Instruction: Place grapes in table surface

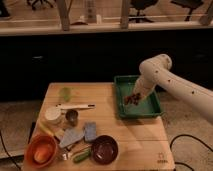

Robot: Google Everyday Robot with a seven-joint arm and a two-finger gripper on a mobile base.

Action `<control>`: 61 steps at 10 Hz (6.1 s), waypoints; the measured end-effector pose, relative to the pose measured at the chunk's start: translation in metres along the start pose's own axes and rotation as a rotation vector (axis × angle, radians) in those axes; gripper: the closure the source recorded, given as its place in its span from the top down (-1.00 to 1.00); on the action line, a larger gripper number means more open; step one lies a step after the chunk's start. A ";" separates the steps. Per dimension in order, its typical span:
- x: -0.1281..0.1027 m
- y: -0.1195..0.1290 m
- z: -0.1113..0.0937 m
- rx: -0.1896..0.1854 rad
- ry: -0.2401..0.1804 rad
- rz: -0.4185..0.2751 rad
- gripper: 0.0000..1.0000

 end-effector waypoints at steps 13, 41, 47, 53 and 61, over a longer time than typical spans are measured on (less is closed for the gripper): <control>-0.035 -0.018 -0.017 0.037 -0.017 -0.172 -0.93; -0.098 -0.073 0.005 0.054 -0.106 -0.434 -0.93; -0.102 -0.080 0.009 0.050 -0.122 -0.469 -0.93; -0.104 -0.085 0.010 0.042 -0.136 -0.505 -0.93; -0.108 -0.097 0.012 0.036 -0.153 -0.553 -0.93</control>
